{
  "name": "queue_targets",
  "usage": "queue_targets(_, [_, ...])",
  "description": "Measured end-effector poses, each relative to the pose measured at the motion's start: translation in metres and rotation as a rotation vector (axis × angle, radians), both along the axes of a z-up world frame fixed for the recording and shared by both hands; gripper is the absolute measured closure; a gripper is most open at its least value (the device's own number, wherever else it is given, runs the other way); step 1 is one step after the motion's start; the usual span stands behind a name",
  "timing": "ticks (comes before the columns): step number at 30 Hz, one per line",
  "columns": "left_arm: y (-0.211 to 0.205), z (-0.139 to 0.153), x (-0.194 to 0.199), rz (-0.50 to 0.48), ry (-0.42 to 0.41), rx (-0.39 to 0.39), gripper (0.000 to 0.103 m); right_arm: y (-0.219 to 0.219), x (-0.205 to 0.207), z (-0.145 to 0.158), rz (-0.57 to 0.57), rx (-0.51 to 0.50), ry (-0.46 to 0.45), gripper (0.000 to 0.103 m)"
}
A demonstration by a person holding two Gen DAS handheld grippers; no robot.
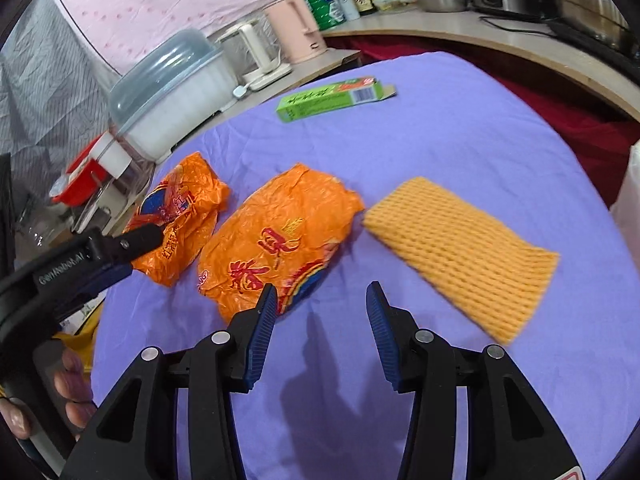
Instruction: Collect trash
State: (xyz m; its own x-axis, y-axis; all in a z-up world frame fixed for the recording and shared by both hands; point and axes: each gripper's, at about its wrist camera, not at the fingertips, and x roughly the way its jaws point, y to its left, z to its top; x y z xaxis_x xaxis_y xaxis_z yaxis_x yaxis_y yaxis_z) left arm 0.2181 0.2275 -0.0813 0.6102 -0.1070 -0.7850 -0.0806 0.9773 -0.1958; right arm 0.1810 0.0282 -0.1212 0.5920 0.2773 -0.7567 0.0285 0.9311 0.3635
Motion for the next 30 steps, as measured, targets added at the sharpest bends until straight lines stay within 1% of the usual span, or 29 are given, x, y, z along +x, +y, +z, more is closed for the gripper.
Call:
queue_targets(3, [0.018, 0.002, -0.001, 0.031, -0.008, -0.027, 0.038, 0.009, 0.01, -0.006, 0.013, 0.012, 0.012, 0.058])
queue_targets(5, [0.031, 0.001, 0.002, 0.056, -0.013, -0.016, 0.038, 0.013, 0.018, -0.011, 0.016, 0.02, 0.021, 0.055])
queue_targets(7, [0.043, -0.003, 0.009, 0.089, -0.01, 0.008, 0.038, 0.016, 0.023, -0.016, 0.014, 0.021, 0.033, 0.054])
queue_targets(9, [0.057, -0.008, 0.017, 0.116, 0.001, 0.015, 0.038, 0.018, 0.028, -0.021, 0.011, 0.026, 0.042, 0.054])
queue_targets(11, [0.071, -0.017, 0.028, 0.142, 0.02, 0.001, 0.033, 0.018, 0.031, -0.024, 0.008, 0.028, 0.047, 0.054])
queue_targets(12, [0.075, -0.022, 0.032, 0.149, 0.03, -0.004, 0.032, 0.019, 0.033, -0.025, 0.005, 0.028, 0.049, 0.054])
queue_targets(16, [0.084, -0.045, 0.051, 0.147, 0.078, -0.018, 0.031, 0.022, 0.04, -0.028, 0.003, 0.03, 0.046, 0.054])
queue_targets(19, [0.087, -0.061, 0.063, 0.14, 0.111, -0.041, 0.029, 0.025, 0.044, -0.029, 0.004, 0.029, 0.042, 0.054])
queue_targets(20, [0.088, -0.061, 0.063, 0.14, 0.094, -0.031, 0.028, 0.025, 0.045, -0.029, 0.005, 0.028, 0.042, 0.055])
queue_targets(21, [0.085, -0.061, 0.064, 0.138, 0.09, -0.01, 0.028, 0.026, 0.046, -0.029, 0.005, 0.026, 0.042, 0.056])
queue_targets(22, [0.082, -0.062, 0.065, 0.128, 0.089, -0.002, 0.028, 0.027, 0.046, -0.029, 0.007, 0.025, 0.038, 0.062])
queue_targets(23, [0.079, -0.061, 0.064, 0.123, 0.086, 0.002, 0.032, 0.028, 0.046, -0.028, 0.013, 0.025, 0.036, 0.07])
queue_targets(24, [0.077, -0.061, 0.064, 0.117, 0.083, 0.001, 0.035, 0.03, 0.046, -0.028, 0.019, 0.022, 0.035, 0.074])
queue_targets(25, [0.075, -0.061, 0.065, 0.107, 0.083, -0.004, 0.039, 0.031, 0.046, -0.027, 0.021, 0.019, 0.033, 0.081])
queue_targets(26, [0.071, -0.059, 0.063, 0.089, 0.082, -0.017, 0.046, 0.032, 0.046, -0.026, 0.022, 0.021, 0.03, 0.082])
queue_targets(27, [0.068, -0.059, 0.062, 0.08, 0.079, -0.022, 0.05, 0.032, 0.046, -0.025, 0.022, 0.024, 0.025, 0.083])
queue_targets(28, [0.064, -0.058, 0.062, 0.069, 0.078, -0.025, 0.058, 0.032, 0.045, -0.023, 0.023, 0.024, 0.02, 0.085])
queue_targets(30, [0.053, -0.054, 0.058, 0.047, 0.068, -0.013, 0.064, 0.032, 0.042, -0.019, 0.023, 0.021, 0.005, 0.086])
